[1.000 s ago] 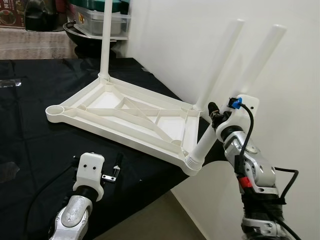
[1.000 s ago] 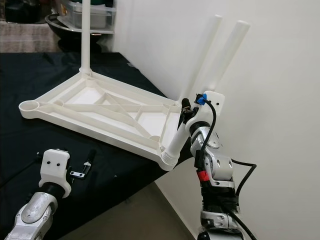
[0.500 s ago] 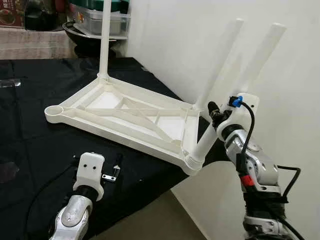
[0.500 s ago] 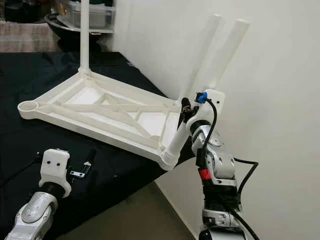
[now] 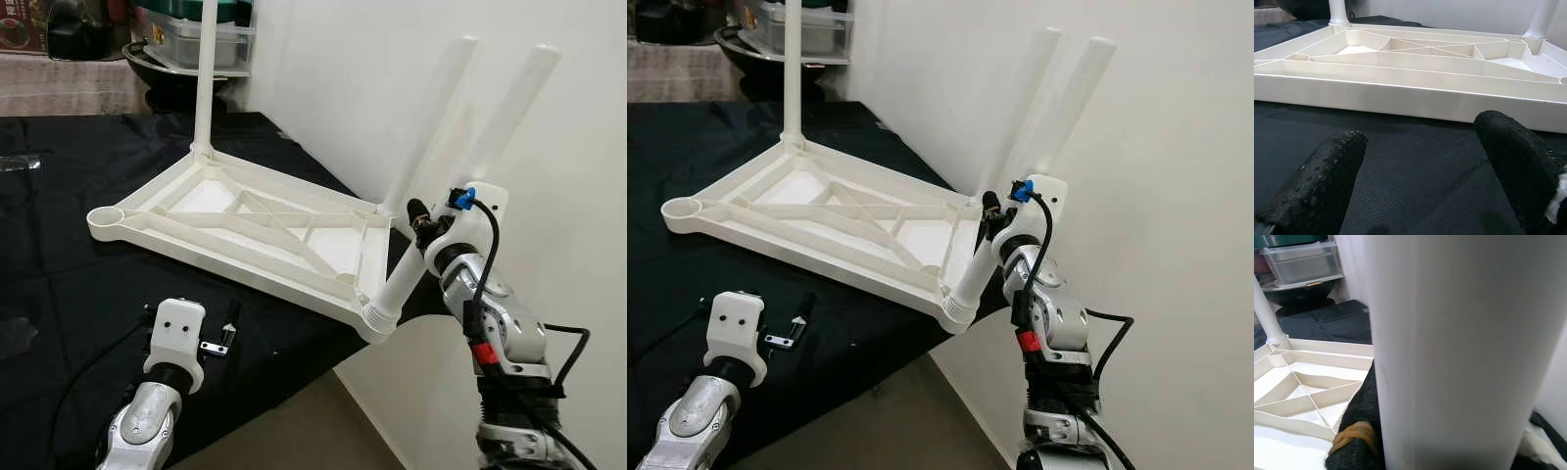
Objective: Building children table
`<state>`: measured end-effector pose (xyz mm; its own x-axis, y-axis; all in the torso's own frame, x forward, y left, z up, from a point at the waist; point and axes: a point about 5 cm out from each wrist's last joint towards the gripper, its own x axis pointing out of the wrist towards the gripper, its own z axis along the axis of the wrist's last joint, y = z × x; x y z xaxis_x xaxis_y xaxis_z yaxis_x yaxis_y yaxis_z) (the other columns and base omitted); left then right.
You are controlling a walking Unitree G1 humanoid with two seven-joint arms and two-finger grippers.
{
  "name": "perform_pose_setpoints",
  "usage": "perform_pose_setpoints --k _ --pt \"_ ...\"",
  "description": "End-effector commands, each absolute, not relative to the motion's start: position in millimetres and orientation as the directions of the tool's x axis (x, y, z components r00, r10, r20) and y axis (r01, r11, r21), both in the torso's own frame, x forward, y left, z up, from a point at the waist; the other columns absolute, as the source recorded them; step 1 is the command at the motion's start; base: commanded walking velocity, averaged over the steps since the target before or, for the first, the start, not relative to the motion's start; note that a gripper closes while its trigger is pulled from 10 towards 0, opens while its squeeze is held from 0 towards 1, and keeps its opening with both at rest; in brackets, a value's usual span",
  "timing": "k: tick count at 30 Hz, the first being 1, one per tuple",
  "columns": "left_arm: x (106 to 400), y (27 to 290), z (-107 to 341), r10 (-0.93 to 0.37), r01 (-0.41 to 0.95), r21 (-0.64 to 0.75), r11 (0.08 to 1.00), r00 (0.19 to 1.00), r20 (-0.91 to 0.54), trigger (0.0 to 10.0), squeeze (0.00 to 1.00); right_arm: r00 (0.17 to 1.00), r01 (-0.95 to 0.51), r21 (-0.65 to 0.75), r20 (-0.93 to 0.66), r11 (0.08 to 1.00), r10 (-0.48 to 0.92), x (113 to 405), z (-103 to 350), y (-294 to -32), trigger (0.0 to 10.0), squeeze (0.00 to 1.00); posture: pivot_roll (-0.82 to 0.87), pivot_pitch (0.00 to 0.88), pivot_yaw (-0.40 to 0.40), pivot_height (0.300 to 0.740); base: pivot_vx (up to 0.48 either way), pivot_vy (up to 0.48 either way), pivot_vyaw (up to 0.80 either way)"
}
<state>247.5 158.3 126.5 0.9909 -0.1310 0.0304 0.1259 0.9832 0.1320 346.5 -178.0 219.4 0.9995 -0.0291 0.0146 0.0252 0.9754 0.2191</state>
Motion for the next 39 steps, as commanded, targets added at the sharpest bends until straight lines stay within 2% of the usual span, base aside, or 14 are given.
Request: perform_pose_setpoints --k 1,10,19,39 --pt "248 153 123 -0.147 0.143 0.125 0.982 0.989 0.016 10.0 0.0 1.0 0.023 0.174 -0.007 0.984 -0.022 344 216 -183 10.0 0.0 0.11 0.0 -0.22 0.74 0.0 0.0 0.0" --pt "249 153 123 -0.146 0.143 0.125 0.982 0.989 0.016 10.0 0.0 0.999 0.035 0.182 0.009 0.983 -0.037 340 219 -184 10.0 0.0 0.11 0.0 -0.218 0.74 0.0 0.0 0.0" --pt "251 154 123 -0.146 0.143 0.122 0.982 0.989 0.016 10.0 0.0 0.993 0.086 0.146 0.073 0.986 -0.097 315 214 -190 10.0 0.0 0.1 0.0 -0.206 0.74 0.0 0.0 0.0" --pt "253 153 123 -0.146 0.143 0.12 0.982 0.989 0.02 10.0 0.0 0.985 0.031 0.164 0.162 0.986 -0.058 317 238 -185 10.0 0.0 0.1 0.0 -0.211 0.74 0.0 0.0 0.0"
